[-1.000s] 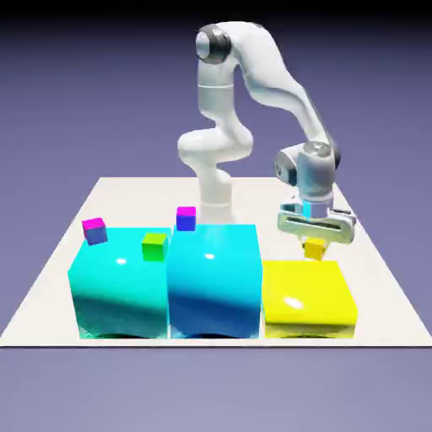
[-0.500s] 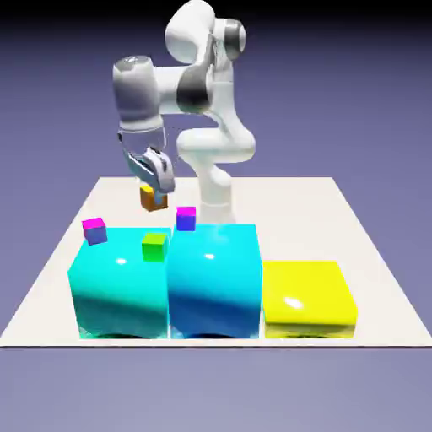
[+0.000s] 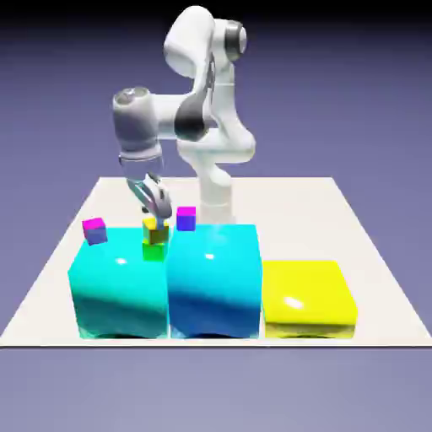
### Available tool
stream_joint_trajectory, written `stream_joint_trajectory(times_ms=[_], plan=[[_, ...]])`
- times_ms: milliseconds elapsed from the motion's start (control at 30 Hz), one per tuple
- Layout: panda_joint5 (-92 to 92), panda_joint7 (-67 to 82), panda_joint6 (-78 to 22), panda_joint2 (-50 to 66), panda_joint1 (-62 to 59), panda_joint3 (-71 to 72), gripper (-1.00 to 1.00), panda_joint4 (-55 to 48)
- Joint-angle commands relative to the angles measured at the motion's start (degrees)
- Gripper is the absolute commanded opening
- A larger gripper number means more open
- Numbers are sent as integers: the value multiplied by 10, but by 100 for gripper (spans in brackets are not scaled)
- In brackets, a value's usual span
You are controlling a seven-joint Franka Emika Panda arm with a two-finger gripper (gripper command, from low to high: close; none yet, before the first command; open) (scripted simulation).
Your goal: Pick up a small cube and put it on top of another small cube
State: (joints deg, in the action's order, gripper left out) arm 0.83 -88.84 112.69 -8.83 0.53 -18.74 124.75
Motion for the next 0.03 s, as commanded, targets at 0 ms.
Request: stream_joint_trajectory(times_ms=[0], plan=[[-2,-2,-7,-3,10,-9,100,-5]])
